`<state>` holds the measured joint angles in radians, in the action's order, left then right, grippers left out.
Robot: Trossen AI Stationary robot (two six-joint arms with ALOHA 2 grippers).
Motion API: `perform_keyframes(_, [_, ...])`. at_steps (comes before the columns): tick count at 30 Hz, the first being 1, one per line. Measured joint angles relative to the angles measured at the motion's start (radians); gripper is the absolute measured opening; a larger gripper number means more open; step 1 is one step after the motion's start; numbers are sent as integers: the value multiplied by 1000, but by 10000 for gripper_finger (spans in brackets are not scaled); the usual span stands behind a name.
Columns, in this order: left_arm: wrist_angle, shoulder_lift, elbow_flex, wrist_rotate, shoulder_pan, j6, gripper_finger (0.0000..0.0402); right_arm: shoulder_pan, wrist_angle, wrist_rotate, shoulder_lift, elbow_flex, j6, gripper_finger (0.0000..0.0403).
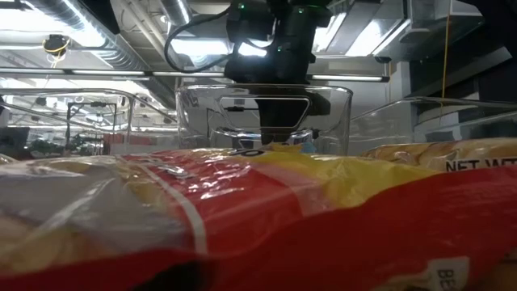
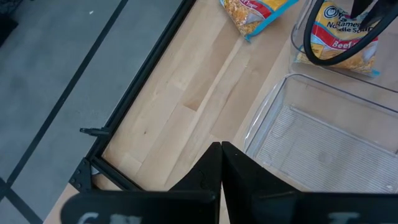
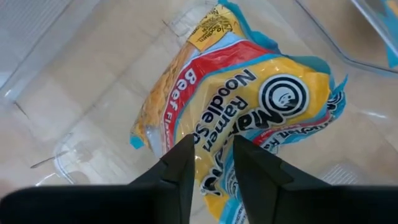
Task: Sort Maruchan noodles
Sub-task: Put the blue noodle pack into the middle transparent bin
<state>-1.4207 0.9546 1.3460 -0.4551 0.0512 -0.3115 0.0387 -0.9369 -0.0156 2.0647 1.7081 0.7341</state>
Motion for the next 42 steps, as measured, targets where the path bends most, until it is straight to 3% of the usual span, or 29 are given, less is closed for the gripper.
perform_keyframes(7, [0, 0, 0, 0, 0, 0, 0, 0, 2, 7, 0, 0, 0, 59])
perform_keyframes(20, [0, 0, 0, 8, 0, 0, 0, 0, 17, 58, 48, -1, -9, 51])
perform_keyframes(25, [0, 0, 0, 8, 0, 0, 0, 0, 15, 58, 43, 0, -70, 8])
perform_keyframes(42, [0, 0, 0, 4, 0, 0, 0, 0, -1, 48, -7, 2, -138, 1])
